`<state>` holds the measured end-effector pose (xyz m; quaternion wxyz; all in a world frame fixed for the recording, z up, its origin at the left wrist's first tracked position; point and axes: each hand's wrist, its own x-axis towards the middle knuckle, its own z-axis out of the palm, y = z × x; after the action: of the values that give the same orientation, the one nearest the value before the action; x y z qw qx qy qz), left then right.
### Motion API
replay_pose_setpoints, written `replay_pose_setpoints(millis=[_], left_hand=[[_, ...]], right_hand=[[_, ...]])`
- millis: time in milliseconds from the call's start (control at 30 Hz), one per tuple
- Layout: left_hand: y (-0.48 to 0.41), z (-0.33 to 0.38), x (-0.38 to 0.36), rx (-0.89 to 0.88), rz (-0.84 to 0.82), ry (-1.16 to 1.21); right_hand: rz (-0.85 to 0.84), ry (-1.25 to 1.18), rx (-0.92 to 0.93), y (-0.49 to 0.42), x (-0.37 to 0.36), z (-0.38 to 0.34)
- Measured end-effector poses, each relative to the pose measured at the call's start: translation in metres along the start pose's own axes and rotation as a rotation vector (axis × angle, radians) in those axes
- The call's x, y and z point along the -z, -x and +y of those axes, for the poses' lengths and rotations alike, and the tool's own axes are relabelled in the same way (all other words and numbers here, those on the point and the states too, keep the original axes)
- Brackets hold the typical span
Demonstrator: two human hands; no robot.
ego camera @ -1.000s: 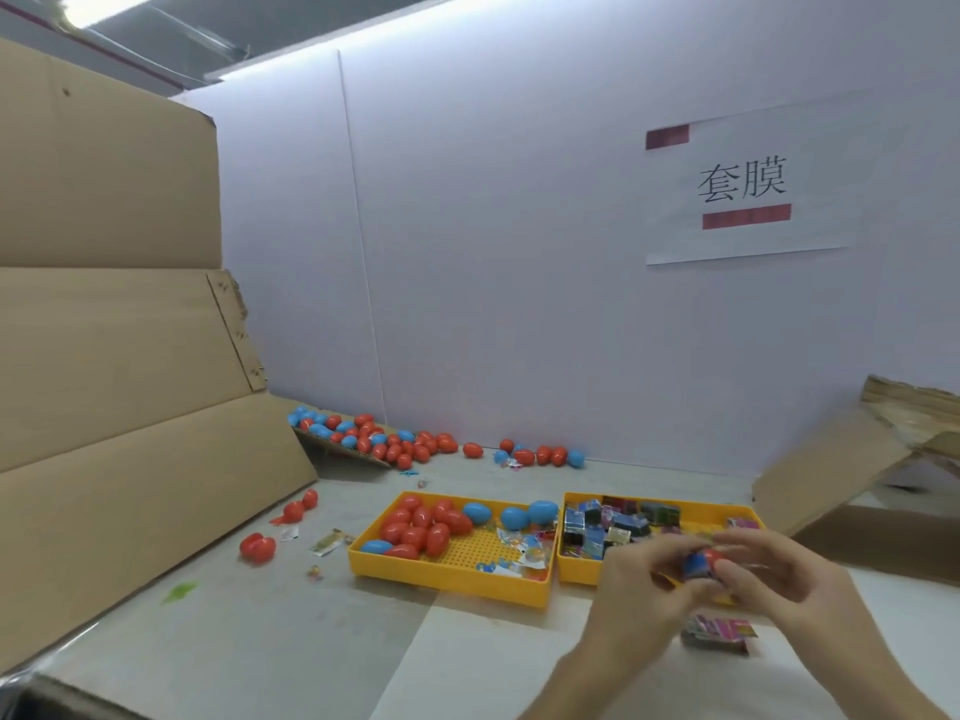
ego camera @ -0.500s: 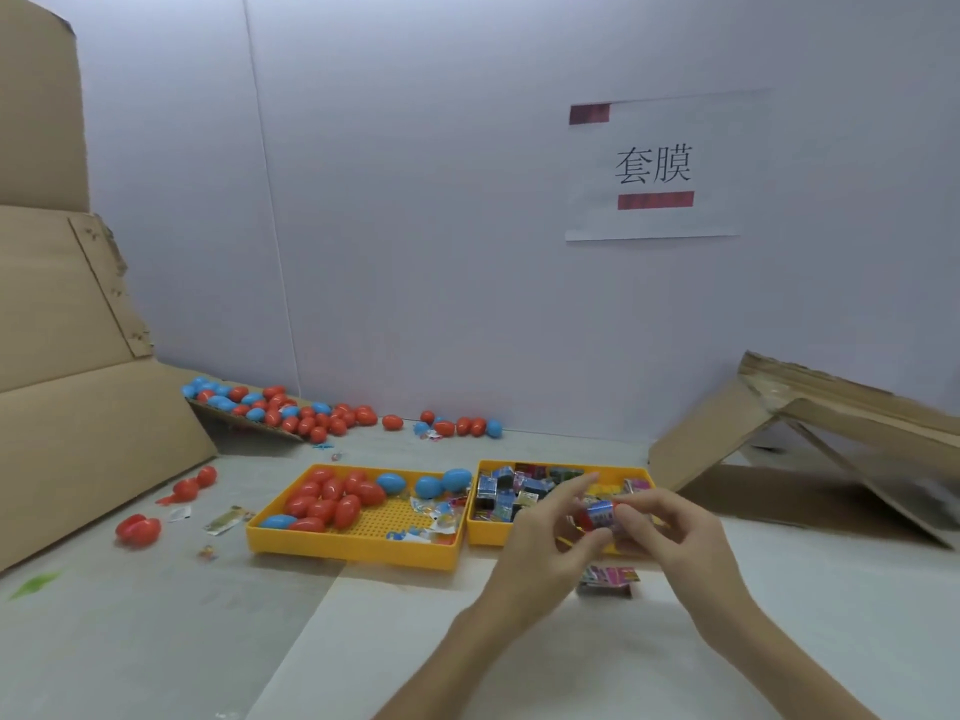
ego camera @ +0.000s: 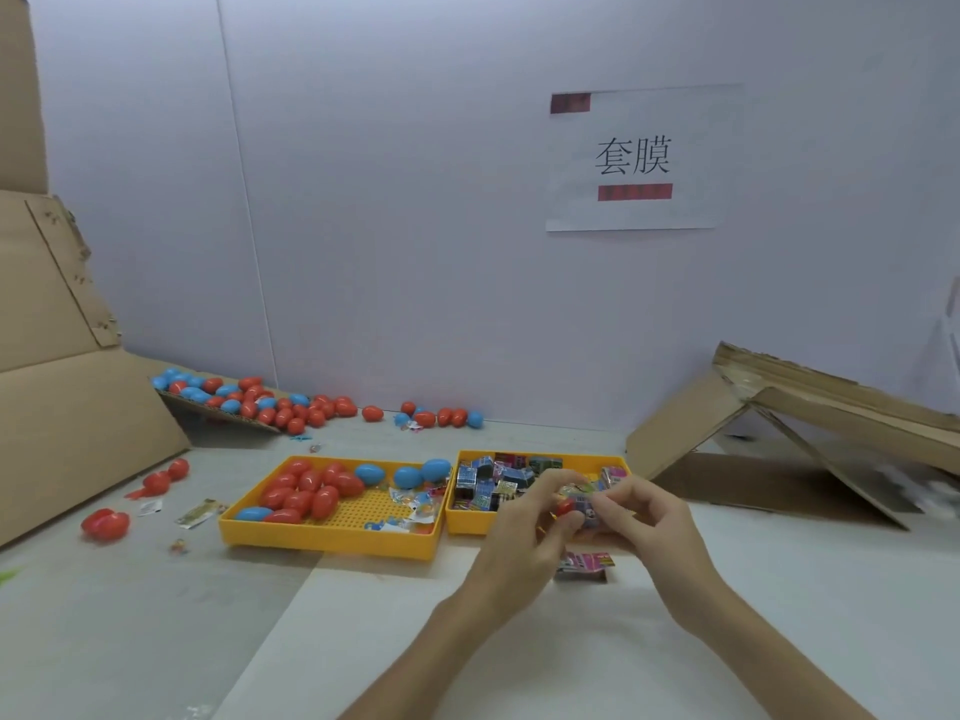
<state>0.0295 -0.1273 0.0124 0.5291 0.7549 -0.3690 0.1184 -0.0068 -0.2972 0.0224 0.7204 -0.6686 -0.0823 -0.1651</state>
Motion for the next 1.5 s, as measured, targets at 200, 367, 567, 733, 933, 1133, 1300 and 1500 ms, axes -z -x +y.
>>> replay_pose_setpoints(millis=[200,367,567,733,933,1133,1300,1500], left_hand=[[0.0,-0.003,-0.003,-0.042,0.032,-0.01],[-0.001,-0.004,-0.003,-0.032,0.045,0.01],[0.001,0.004,-0.003,0.058,0.059,0.164],[-0.001,0.006,0.001,0.068,0.123,0.119],[-0.003,0.007,0.003,0.091,0.151,0.15],[-0.003,0.006,0.004,0.157,0.139,0.3],[-0.006,0.005,0.007,0.256,0.14,0.458],[-0.007,0.005,0.007,0.312,0.127,0.571]], right_hand=[[-0.044,-0.015,-0.07,0.0,0.001,0.001],[-0.047,0.102,0.012,0.001,-0.001,0.002],[0.012,0.083,0.013,0.0,0.002,-0.001],[-0.025,0.02,-0.042,-0.002,0.002,0.003],[-0.064,0.012,-0.035,-0.002,0.002,0.002],[-0.089,0.035,-0.038,-0.001,0.004,0.001],[-0.04,0.163,0.105,0.004,-0.005,-0.002],[-0.001,0.188,0.166,0.004,-0.004,-0.002]])
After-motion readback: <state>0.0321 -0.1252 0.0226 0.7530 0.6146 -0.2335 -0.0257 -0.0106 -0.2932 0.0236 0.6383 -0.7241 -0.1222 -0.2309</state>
